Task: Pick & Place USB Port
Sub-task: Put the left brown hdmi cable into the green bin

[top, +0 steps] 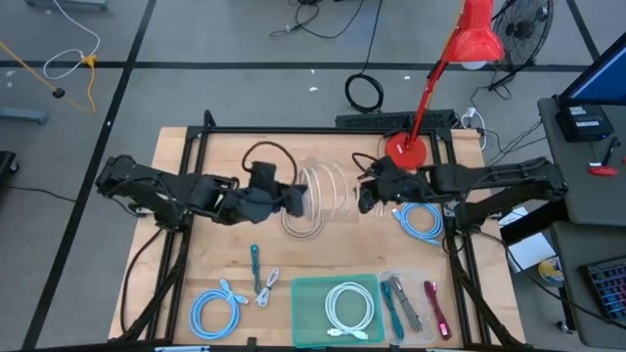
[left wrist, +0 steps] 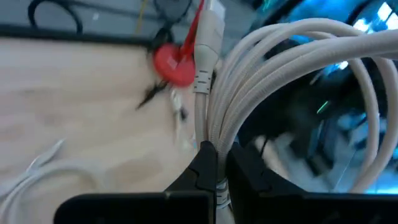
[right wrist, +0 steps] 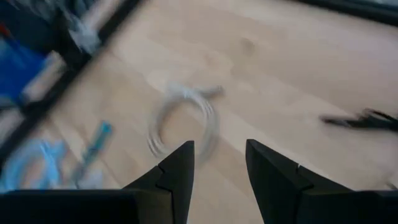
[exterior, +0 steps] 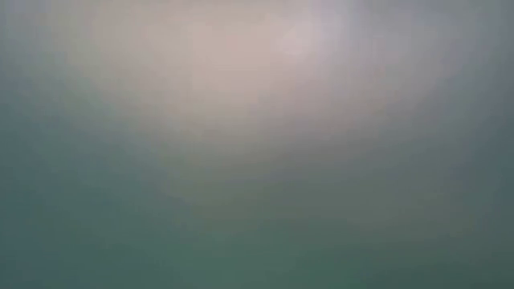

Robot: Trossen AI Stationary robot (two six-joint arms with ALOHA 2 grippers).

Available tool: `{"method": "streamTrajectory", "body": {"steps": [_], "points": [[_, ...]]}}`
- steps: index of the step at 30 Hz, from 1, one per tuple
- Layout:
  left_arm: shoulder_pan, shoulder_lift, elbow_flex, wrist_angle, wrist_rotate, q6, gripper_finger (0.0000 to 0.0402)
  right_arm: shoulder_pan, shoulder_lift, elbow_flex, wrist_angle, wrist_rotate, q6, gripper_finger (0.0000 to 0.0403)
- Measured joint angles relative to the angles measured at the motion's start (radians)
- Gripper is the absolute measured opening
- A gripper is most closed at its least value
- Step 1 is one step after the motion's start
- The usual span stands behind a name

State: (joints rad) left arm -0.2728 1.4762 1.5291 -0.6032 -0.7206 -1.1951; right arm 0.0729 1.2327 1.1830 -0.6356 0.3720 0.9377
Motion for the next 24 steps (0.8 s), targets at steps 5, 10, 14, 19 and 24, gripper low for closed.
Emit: {"method": "streamTrajectory", "body": {"steps": [5, 10, 14, 19, 24], "points": [[0.033, 0.000, 0.000, 0.105, 0.052, 0.056, 0.0010, 0.033, 0.000, -0.204, 0.482, -0.026, 0.061, 0.0134], [0.018, 0.000, 0.000, 0.087, 0.035, 0.087, 0.0010, 0.041, 0.000, -0.433, 1.046, -0.117, 0.203, 0.0134], [0.008, -0.041, -0.003, 0.005, 0.007, 0.060, 0.0010, 0.040, -0.001, -0.604, 1.448, -0.111, 0.287, 0.0135], [0.004, -0.065, -0.001, -0.079, 0.020, 0.016, 0.0010, 0.039, 0.000, -0.710, 1.755, -0.091, 0.300, 0.0151], [0.003, -0.062, -0.002, -0.079, 0.051, 0.006, 0.0010, 0.039, -0.001, -0.678, 1.852, -0.115, 0.280, 0.0200]]}}
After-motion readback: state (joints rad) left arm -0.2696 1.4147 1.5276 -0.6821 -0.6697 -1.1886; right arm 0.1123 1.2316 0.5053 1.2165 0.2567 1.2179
